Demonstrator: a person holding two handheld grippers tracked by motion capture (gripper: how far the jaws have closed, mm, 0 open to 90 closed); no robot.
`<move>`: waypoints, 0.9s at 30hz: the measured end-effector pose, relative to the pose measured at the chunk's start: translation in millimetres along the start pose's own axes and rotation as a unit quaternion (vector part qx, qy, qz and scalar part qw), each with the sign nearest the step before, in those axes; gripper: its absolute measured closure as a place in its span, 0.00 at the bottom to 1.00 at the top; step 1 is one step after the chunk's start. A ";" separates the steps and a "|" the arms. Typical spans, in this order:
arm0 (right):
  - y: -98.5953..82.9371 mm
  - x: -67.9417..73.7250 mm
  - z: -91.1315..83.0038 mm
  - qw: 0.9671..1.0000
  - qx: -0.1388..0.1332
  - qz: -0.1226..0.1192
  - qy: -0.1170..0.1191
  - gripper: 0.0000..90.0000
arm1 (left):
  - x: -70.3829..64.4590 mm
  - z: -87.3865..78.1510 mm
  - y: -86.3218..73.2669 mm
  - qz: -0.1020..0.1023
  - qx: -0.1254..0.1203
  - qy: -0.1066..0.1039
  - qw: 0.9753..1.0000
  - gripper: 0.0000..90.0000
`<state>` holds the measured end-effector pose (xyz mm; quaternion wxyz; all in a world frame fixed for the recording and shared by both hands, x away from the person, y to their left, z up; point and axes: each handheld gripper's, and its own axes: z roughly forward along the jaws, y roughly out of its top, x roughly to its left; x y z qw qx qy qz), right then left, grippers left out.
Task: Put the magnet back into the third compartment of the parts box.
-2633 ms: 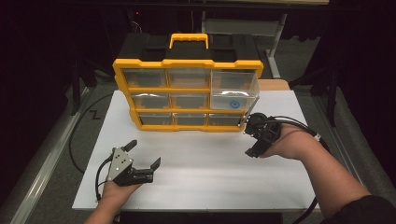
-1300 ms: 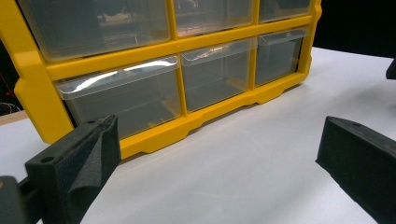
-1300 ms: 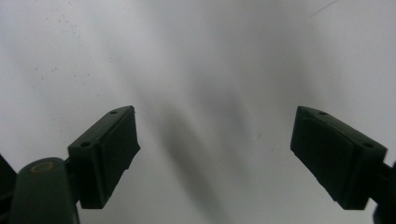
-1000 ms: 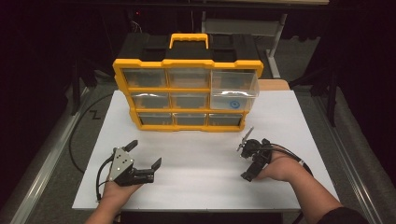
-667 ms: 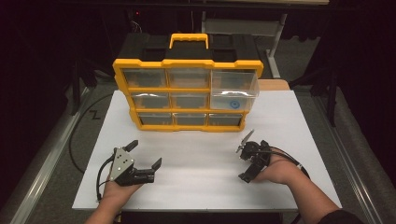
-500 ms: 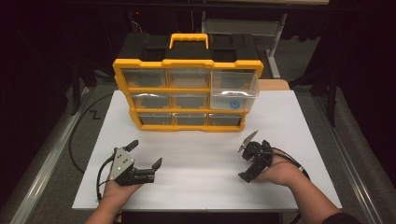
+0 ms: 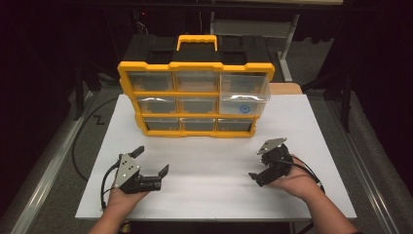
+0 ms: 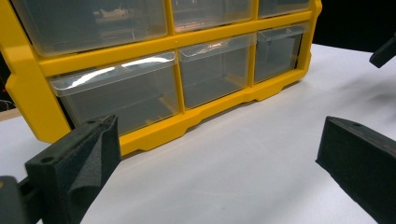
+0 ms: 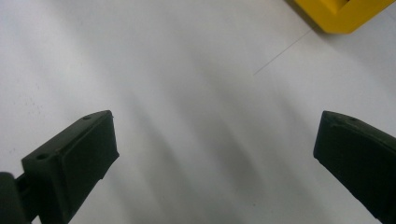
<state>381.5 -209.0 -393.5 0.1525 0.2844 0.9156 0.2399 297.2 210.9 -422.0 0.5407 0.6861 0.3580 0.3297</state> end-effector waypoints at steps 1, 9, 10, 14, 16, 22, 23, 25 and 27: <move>-0.8 -0.4 -0.1 1.000 -0.008 0.000 -0.001 0.01 | -0.1 0.0 0.0 -0.001 0.000 0.000 1.000 0.00; -5.2 5.5 -3.2 0.996 -0.084 0.024 -0.002 0.01 | -0.7 -0.1 -0.1 -0.001 0.001 0.002 1.000 0.00; -5.6 6.3 -3.5 0.995 -0.093 0.027 -0.003 0.01 | -0.9 -0.1 -0.1 -0.001 0.001 0.002 1.000 0.00; -6.9 9.4 -2.0 0.992 -0.121 0.038 -0.005 0.01 | -0.8 0.7 -0.7 -0.001 0.004 0.003 1.000 0.00; -8.0 10.7 -1.2 0.989 -0.141 0.048 -0.011 0.01 | -0.7 1.1 -0.8 -0.001 0.005 0.003 1.000 0.00; -10.8 12.8 -1.4 0.979 -0.191 0.070 -0.022 0.01 | -0.6 1.1 -0.8 -0.001 0.004 0.003 1.000 0.00; -11.9 13.2 -1.8 0.977 -0.197 0.074 -0.026 0.01 | -0.6 1.0 -0.8 -0.001 0.004 0.003 1.000 0.00; -14.8 14.5 -1.7 0.974 -0.211 0.077 -0.034 0.01 | -0.4 0.9 -0.7 -0.001 0.004 0.002 1.000 0.00; -19.5 17.1 -0.6 0.970 -0.226 0.072 -0.050 0.01 | -0.2 0.9 -0.3 0.001 0.002 0.000 1.000 0.00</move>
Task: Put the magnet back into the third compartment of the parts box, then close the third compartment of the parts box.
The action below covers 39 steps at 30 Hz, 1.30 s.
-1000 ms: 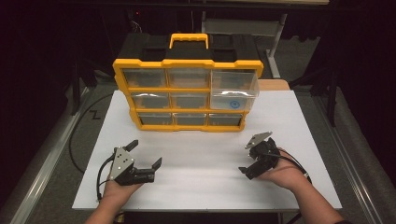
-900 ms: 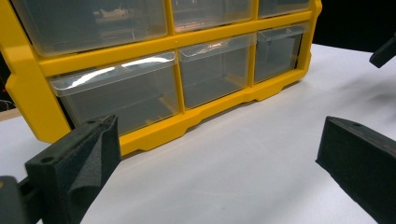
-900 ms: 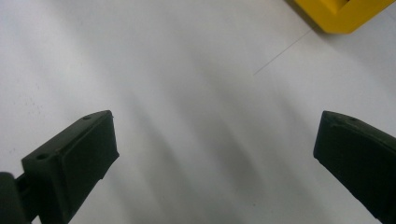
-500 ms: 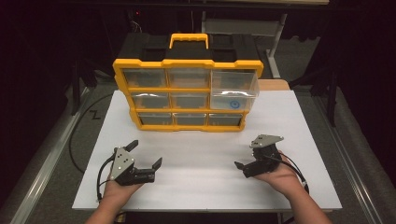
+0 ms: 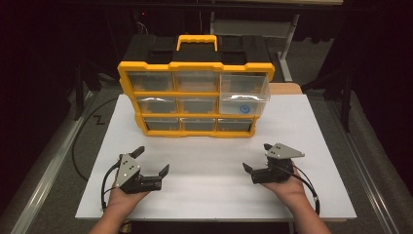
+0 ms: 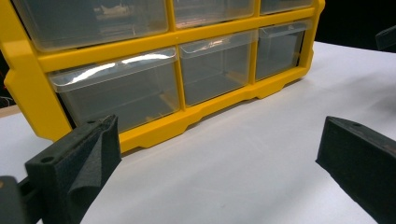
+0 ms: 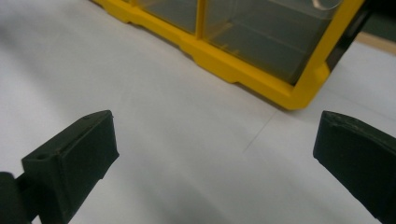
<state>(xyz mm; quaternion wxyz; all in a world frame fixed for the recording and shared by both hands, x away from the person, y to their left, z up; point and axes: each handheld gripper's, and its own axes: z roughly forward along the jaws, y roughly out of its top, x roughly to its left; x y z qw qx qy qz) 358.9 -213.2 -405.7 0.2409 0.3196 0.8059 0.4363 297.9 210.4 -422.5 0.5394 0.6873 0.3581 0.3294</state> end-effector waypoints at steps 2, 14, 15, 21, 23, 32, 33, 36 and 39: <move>-6.9 0.8 -1.3 1.000 -0.015 0.011 -0.005 0.01 | 0.8 0.8 0.0 0.000 0.001 -0.002 1.000 0.00; -7.7 -0.3 -1.3 0.998 -0.042 0.030 -0.021 0.01 | 2.2 0.3 -1.1 -0.001 0.002 -0.007 1.000 0.00; -7.3 -0.2 -2.0 0.998 -0.046 0.032 -0.022 0.01 | 2.1 0.5 -0.7 0.001 0.001 -0.009 1.000 0.00; -7.3 -1.4 -3.3 0.998 -0.048 0.035 -0.030 0.01 | 2.0 1.1 -0.5 0.000 0.002 -0.004 1.000 0.00; -7.8 -1.6 -2.4 0.998 -0.050 0.038 -0.027 0.01 | 1.4 0.2 0.2 -0.003 -0.004 -0.003 1.000 0.00; -8.7 0.5 -2.5 0.998 -0.051 0.034 -0.025 0.04 | 0.5 0.6 -1.5 -0.006 0.006 -0.005 1.000 0.00; -8.6 1.0 -2.7 0.998 -0.051 0.032 -0.026 0.05 | 0.4 -0.6 -1.4 -0.003 0.004 -0.005 1.000 0.00; -7.4 2.8 -3.8 0.998 -0.058 0.029 -0.021 0.12 | 0.9 -2.9 -0.9 -0.002 0.002 -0.003 1.000 0.00; -7.3 4.3 -4.8 0.998 -0.063 0.024 -0.020 0.19 | 3.1 -3.1 -0.6 -0.017 -0.002 0.000 1.000 0.00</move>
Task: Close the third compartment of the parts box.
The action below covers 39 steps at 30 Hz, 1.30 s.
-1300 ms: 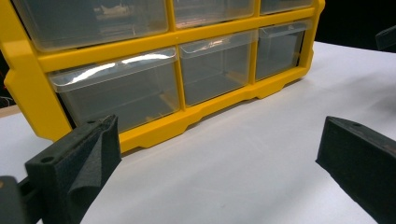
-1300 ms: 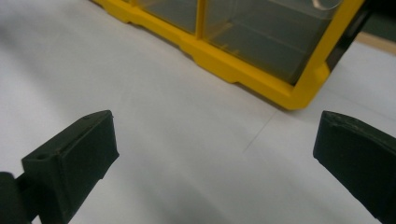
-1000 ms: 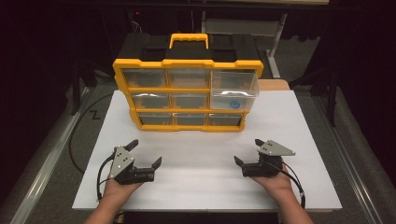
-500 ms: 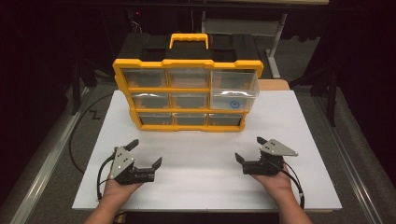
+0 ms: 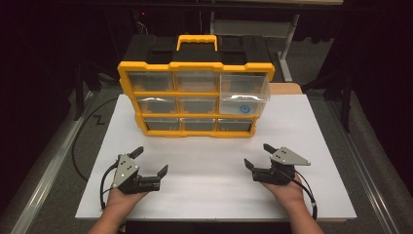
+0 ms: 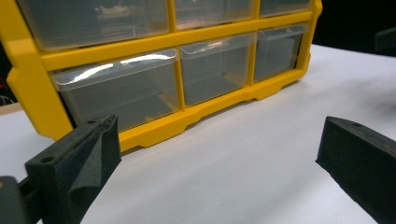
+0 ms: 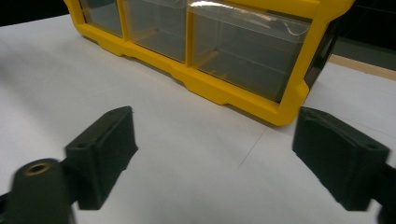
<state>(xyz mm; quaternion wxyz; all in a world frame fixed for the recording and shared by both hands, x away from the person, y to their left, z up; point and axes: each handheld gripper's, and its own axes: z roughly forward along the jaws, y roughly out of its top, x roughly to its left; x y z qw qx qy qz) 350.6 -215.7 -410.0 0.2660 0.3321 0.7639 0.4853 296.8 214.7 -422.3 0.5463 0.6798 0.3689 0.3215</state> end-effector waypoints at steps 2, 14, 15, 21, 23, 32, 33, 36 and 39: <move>-0.1 -0.6 0.2 1.000 0.001 0.005 0.004 0.21 | 0.0 1.0 -0.5 0.004 0.006 0.000 1.000 0.00; -0.3 5.0 0.9 1.000 0.009 0.001 0.010 0.53 | -3.3 3.6 -0.2 0.012 0.006 -0.003 1.000 0.00; 0.1 5.7 1.5 1.000 0.012 0.003 0.009 0.57 | -3.3 3.7 -0.3 0.012 0.006 -0.004 1.000 0.00; 3.1 10.1 1.0 1.000 0.009 0.015 0.002 0.78 | -4.1 4.4 -0.2 0.015 0.007 -0.007 1.000 0.00; 3.8 10.2 0.0 1.000 0.005 0.013 -0.004 0.85 | -4.3 4.3 -0.1 0.017 0.007 -0.007 1.000 0.00; 7.2 10.9 0.4 1.000 -0.006 0.002 -0.006 1.00 | -5.2 5.9 -0.3 0.017 0.008 -0.009 1.000 0.00; 7.7 11.0 0.4 1.000 -0.007 0.001 -0.007 1.00 | -5.5 6.3 -0.3 0.018 0.008 -0.009 1.000 0.00; 10.5 11.4 0.3 1.000 -0.012 0.005 -0.006 1.00 | -6.9 5.5 0.0 0.021 0.009 -0.011 1.000 0.00; 12.8 12.6 -0.8 1.000 -0.017 0.002 -0.005 1.00 | -7.3 4.2 0.8 0.022 0.005 -0.012 1.000 0.00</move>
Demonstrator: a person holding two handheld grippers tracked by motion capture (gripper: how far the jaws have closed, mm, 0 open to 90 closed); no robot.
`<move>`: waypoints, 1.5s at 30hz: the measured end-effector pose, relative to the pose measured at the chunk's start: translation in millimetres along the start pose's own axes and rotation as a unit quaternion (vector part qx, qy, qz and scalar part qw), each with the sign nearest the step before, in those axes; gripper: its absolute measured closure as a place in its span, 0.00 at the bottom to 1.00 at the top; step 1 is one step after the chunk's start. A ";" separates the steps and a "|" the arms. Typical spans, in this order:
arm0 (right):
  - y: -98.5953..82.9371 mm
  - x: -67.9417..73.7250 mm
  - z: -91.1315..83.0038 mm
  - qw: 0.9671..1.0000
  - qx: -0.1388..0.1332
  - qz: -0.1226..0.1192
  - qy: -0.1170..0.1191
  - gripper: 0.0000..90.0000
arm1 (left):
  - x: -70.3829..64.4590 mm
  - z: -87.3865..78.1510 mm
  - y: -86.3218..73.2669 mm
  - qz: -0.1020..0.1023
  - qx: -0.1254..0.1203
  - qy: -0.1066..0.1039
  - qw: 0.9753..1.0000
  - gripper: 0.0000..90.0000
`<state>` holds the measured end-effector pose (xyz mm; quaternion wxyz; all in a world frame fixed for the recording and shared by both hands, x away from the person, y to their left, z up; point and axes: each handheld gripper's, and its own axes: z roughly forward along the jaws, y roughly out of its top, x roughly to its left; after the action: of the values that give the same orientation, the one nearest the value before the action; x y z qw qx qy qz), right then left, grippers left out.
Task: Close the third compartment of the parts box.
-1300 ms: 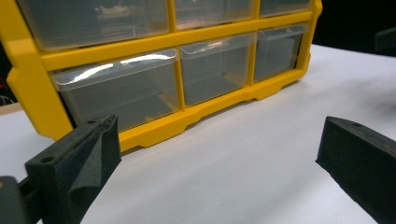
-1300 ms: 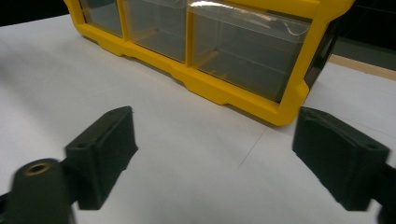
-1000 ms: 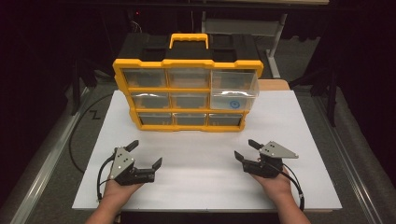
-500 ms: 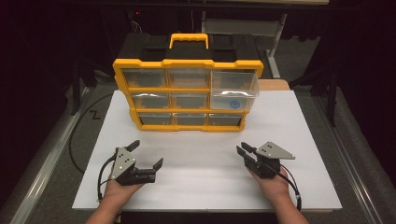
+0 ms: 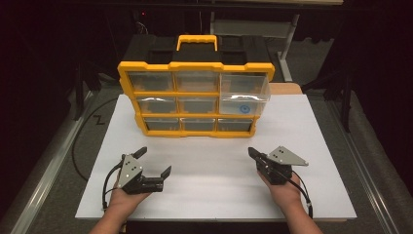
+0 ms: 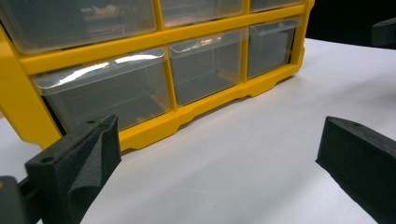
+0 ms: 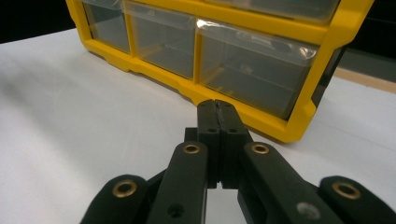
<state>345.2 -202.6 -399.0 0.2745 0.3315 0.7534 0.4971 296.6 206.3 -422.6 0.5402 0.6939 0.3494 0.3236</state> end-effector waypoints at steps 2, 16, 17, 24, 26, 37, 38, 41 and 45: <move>2.2 0.2 -1.0 1.000 -0.003 -0.001 -0.002 1.00 | 0.3 0.1 -0.1 -0.001 0.001 0.000 1.000 0.00; 18.4 9.0 -7.6 1.000 -0.018 -0.006 0.000 1.00 | -1.7 -1.3 0.6 -0.002 -0.003 0.000 1.000 0.00; 20.4 9.5 -7.5 1.000 -0.020 -0.005 0.000 1.00 | -1.7 -1.0 0.4 -0.003 -0.001 0.000 1.000 0.00; 34.2 8.9 -7.7 0.999 -0.034 -0.004 0.002 1.00 | -1.4 -1.3 0.3 -0.003 -0.002 -0.002 1.000 0.00; 38.6 8.6 -7.4 0.999 -0.036 -0.006 0.001 1.00 | -1.4 -1.2 0.2 -0.001 -0.001 -0.001 1.000 0.00; 65.3 10.3 -10.1 0.998 -0.052 -0.020 -0.002 1.00 | -0.8 -1.1 0.1 0.001 -0.001 -0.001 1.000 0.00; 68.0 10.2 -10.7 0.998 -0.055 -0.021 -0.003 1.00 | -0.7 -1.2 0.1 0.001 -0.001 -0.001 1.000 0.00; 74.2 10.1 -12.3 0.998 -0.058 -0.024 -0.005 1.00 | -1.0 -1.5 0.3 0.002 -0.002 -0.001 1.000 0.00; 81.3 10.9 -15.0 0.998 -0.063 -0.027 -0.005 1.00 | -1.0 -1.7 0.4 0.002 -0.002 -0.002 1.000 0.00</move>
<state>345.6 -179.4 -318.9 0.3119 0.2954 0.7277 0.5347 294.8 206.2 -421.9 0.5417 0.6939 0.3464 0.3243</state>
